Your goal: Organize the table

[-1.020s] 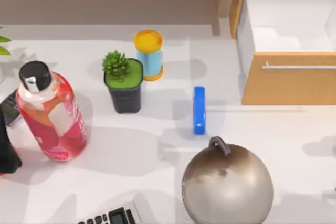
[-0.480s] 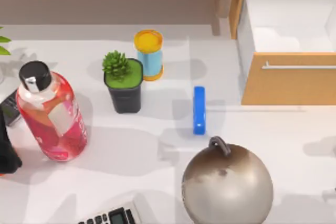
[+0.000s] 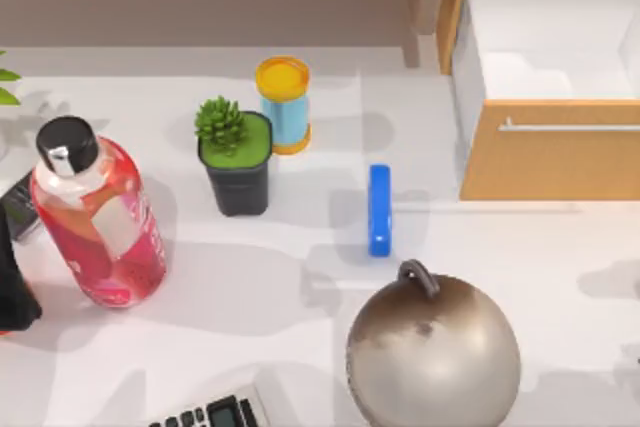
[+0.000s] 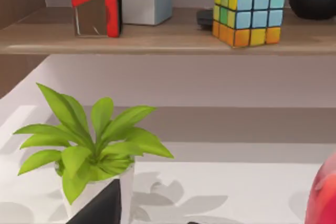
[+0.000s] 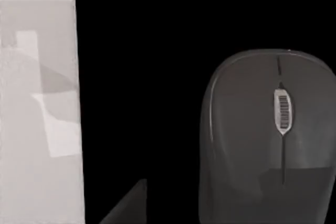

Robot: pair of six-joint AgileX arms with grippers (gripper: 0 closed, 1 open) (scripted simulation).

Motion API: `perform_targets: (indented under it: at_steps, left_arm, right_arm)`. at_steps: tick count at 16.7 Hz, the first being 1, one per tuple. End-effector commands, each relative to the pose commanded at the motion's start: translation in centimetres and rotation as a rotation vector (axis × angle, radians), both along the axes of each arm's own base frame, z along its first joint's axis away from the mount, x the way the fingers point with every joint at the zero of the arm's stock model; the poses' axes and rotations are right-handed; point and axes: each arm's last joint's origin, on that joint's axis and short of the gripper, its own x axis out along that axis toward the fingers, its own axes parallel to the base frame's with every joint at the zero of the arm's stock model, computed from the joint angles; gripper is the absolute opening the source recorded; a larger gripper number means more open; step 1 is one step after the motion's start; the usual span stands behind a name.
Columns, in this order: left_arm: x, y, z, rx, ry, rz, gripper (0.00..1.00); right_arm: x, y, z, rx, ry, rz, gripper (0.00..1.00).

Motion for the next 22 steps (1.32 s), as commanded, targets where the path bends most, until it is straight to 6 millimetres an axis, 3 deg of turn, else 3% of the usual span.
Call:
perform_targets:
  at_steps: [8,11,16,22]
  left_arm:
    - [0.0,0.0,0.0,0.0,0.0,0.0,1.0]
    - [0.0,0.0,0.0,0.0,0.0,0.0,1.0]
    - [0.0,0.0,0.0,0.0,0.0,0.0,1.0]
    - [0.0,0.0,0.0,0.0,0.0,0.0,1.0]
  right_arm:
    - [0.0,0.0,0.0,0.0,-0.001,0.0,1.0]
    - [0.4,0.6,0.1,-0.002,-0.054,0.073,1.0]
    - [1.7,3.5,-0.6,-0.018,-0.262,0.396,1.0]
    - [3.6,7.6,-1.6,-0.144,-0.638,0.854,1.0]
